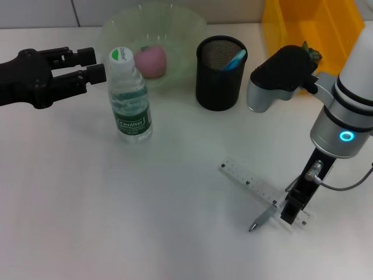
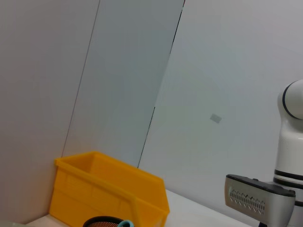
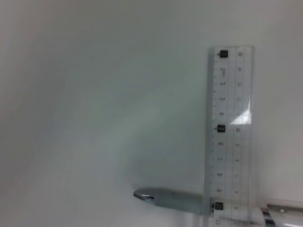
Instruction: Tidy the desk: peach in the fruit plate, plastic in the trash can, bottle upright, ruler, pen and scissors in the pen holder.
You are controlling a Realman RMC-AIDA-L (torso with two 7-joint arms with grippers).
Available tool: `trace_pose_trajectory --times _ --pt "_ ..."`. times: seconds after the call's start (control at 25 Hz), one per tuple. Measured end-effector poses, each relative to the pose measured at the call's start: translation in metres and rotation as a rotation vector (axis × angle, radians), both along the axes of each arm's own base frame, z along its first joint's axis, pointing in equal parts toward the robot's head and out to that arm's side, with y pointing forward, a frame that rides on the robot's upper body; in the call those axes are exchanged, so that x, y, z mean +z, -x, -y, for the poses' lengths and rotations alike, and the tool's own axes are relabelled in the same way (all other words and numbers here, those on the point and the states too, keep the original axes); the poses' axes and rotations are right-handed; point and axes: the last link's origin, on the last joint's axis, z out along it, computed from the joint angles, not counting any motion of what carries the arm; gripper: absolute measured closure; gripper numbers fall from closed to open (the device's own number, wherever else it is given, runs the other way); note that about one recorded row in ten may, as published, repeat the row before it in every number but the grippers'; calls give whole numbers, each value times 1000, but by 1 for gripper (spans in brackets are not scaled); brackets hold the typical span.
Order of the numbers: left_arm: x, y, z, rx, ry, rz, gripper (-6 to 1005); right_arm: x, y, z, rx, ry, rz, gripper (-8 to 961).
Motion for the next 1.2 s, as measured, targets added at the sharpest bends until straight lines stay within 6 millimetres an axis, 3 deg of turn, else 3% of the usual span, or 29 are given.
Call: trace_pose_trajectory --times 1.2 --pt "-2 1 -2 1 -8 -17 505 -10 -2 2 -1 30 28 459"
